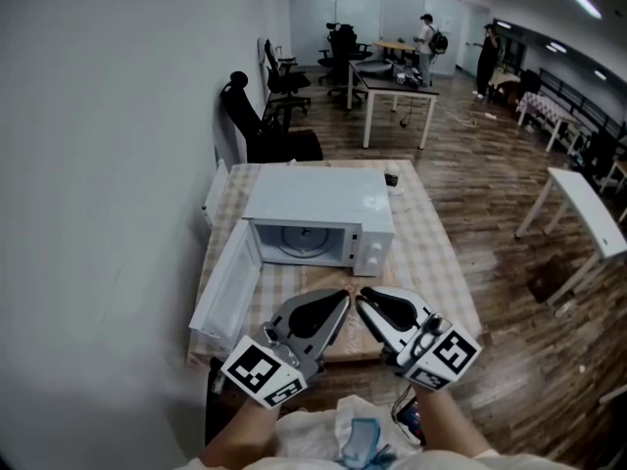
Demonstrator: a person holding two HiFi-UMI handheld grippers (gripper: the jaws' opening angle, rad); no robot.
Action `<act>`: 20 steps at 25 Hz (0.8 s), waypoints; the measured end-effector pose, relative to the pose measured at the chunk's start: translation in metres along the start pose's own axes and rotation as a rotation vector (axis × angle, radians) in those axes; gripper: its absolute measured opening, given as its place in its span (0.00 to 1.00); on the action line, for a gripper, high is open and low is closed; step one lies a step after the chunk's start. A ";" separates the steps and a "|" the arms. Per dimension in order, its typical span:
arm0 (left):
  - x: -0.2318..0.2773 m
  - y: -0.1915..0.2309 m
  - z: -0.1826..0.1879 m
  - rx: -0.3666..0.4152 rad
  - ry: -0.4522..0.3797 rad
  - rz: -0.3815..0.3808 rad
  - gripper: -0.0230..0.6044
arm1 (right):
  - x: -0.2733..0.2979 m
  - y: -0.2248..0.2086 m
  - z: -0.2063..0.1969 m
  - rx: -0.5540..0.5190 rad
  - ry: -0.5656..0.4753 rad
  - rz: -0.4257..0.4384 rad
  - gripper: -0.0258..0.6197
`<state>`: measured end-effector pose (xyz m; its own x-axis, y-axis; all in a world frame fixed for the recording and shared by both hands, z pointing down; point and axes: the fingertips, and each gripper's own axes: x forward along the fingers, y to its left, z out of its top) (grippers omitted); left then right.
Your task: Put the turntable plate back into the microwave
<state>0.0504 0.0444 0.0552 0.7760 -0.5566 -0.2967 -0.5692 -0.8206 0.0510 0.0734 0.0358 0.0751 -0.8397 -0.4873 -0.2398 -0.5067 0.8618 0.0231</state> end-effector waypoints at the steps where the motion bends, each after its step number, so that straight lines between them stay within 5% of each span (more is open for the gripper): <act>1: 0.001 0.001 0.000 0.001 0.000 -0.004 0.04 | 0.001 -0.001 0.000 -0.004 0.003 0.002 0.14; 20: -0.007 0.002 0.002 -0.006 -0.022 -0.013 0.04 | 0.003 0.005 -0.001 -0.009 0.023 0.013 0.11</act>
<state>0.0433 0.0469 0.0550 0.7769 -0.5434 -0.3182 -0.5578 -0.8283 0.0526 0.0683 0.0389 0.0753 -0.8504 -0.4795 -0.2166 -0.4976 0.8667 0.0350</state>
